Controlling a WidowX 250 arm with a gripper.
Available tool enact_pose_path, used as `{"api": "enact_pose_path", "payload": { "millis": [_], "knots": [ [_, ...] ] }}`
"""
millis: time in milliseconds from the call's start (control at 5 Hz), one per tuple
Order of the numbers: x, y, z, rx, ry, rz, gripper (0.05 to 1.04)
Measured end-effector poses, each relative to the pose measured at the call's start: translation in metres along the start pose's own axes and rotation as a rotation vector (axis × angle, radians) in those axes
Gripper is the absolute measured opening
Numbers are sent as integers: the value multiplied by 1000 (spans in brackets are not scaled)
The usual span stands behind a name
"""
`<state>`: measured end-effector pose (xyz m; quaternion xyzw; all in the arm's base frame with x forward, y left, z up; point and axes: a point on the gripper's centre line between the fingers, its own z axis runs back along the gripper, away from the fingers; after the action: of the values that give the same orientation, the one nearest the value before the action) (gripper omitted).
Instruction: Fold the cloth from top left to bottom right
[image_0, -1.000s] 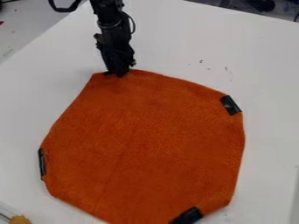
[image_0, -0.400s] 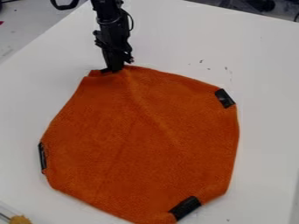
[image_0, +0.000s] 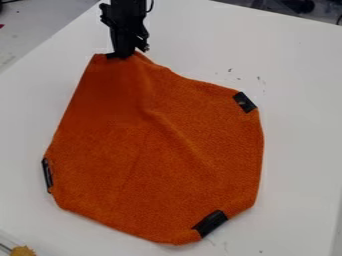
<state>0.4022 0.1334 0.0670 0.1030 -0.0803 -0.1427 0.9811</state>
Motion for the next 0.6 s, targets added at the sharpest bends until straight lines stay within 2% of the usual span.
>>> {"api": "enact_pose_path", "payload": {
  "millis": [200, 600],
  "knots": [
    [-6, -26, 13, -14, -34, -6, 62],
    [-29, -105, 18, -109, -115, 18, 62]
  ]
}}
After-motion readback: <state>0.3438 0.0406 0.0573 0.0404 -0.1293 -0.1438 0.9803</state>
